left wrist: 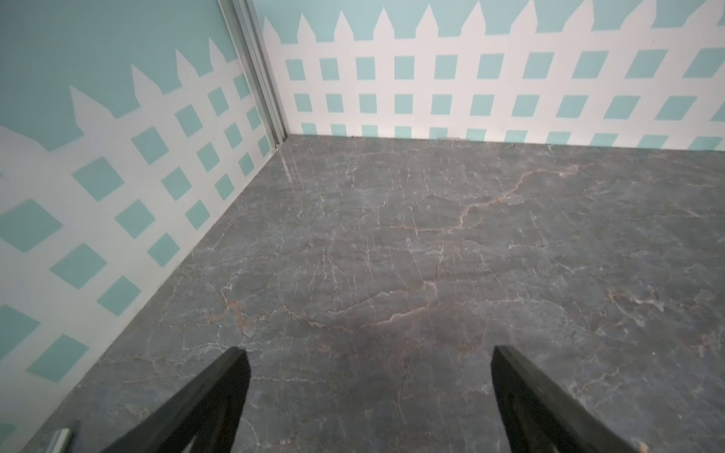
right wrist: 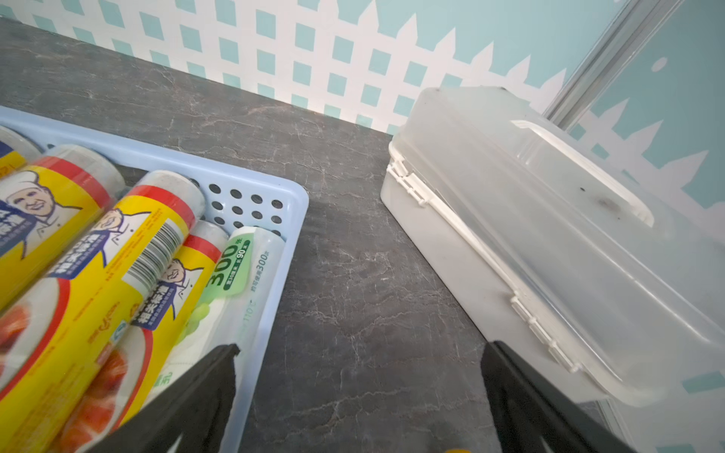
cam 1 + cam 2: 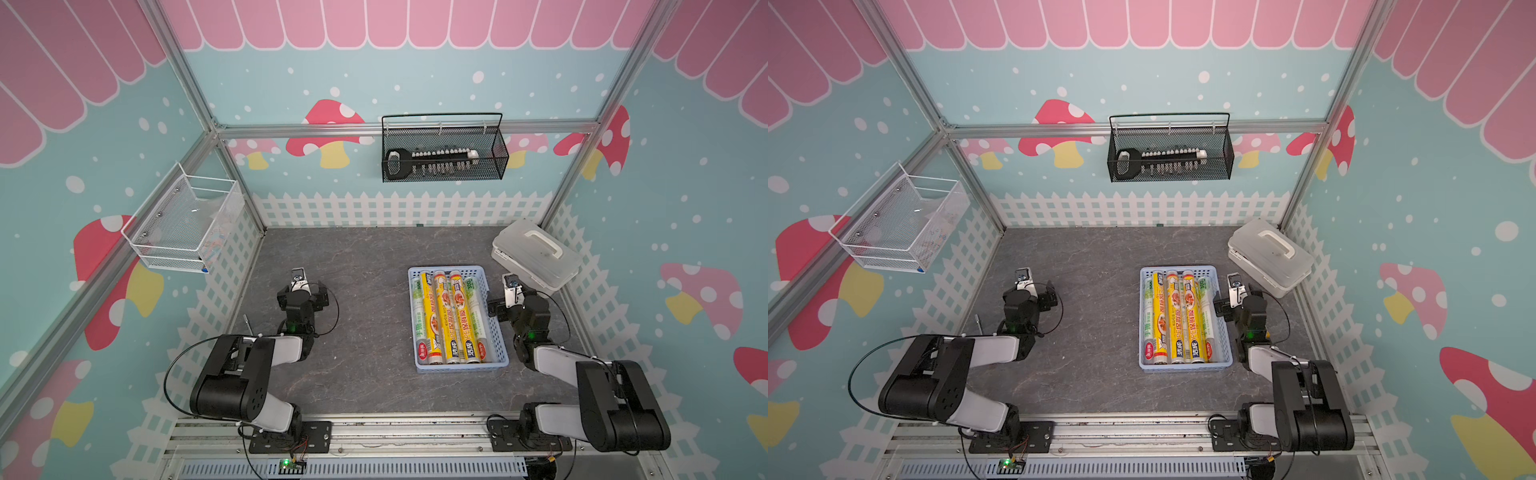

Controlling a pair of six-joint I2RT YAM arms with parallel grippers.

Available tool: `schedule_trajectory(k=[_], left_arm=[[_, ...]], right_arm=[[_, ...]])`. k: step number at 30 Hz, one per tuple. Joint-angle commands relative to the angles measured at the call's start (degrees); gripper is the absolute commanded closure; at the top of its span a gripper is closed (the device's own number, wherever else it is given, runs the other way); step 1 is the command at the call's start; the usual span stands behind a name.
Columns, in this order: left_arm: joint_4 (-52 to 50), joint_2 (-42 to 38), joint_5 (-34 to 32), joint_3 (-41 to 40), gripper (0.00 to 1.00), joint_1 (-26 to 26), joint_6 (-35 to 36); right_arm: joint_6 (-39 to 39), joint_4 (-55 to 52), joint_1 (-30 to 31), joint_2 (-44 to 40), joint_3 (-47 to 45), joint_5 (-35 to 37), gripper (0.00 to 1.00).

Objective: Put the plastic wrap into the basket
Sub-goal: Reset both arms

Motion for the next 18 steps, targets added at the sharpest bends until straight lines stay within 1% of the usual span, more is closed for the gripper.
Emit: schedule_trajectory(k=[1,2,3,4,5,6,7,8,9,11,13,15,18], left_arm=[[5.7,1.5,3.3,0.0,0.01,1.3,-1.9],[1.9,0.2,3.6,0.8,0.01,1.4,-2.4],[2.2,0.3,3.6,0.6,0.01,1.4,-2.4],[5.4,1.4,3.3,0.1,0.01,1.4,-1.9],[3.2,0.5,3.5,0.5,0.01,1.4,-2.3],[1.9,0.1,3.6,0.7,0.01,1.5,-2.4],[4.5,1.0,3.4,0.1,0.01,1.4,-2.1],[4.6,0.8,3.1,0.0,0.01,1.3,-2.0],[2.7,0.2,3.3,0.4,0.01,1.2,-2.3],[4.8,1.0,2.7,0.0,0.01,1.0,-1.6],[3.0,0.4,2.8,0.5,0.01,0.8,-1.9],[4.3,0.9,2.7,0.2,0.01,0.8,-1.7],[3.5,0.6,2.8,0.4,0.01,0.8,-1.8]], right_arm=[[0.3,11.2,0.2,6.8,-1.6,-2.7,0.0],[1.0,13.1,0.2,8.5,-1.2,-0.7,0.0],[2.1,10.8,0.3,8.1,-0.2,1.6,0.0],[2.9,4.9,0.2,6.8,1.8,3.2,0.0],[3.6,2.1,0.3,7.2,3.2,4.7,0.0],[3.5,3.4,0.4,8.0,3.2,5.1,0.01],[3.4,3.2,0.5,7.7,3.1,5.2,0.0],[3.4,1.5,0.5,7.1,3.5,5.4,0.0],[3.4,2.3,0.6,7.6,3.3,5.4,0.0],[3.6,3.0,0.6,7.6,3.1,5.6,0.0],[3.7,2.9,0.6,7.5,2.9,6.0,0.01],[3.7,3.3,0.6,7.6,2.9,5.9,0.0],[3.6,3.2,0.6,7.5,2.9,6.0,0.01]])
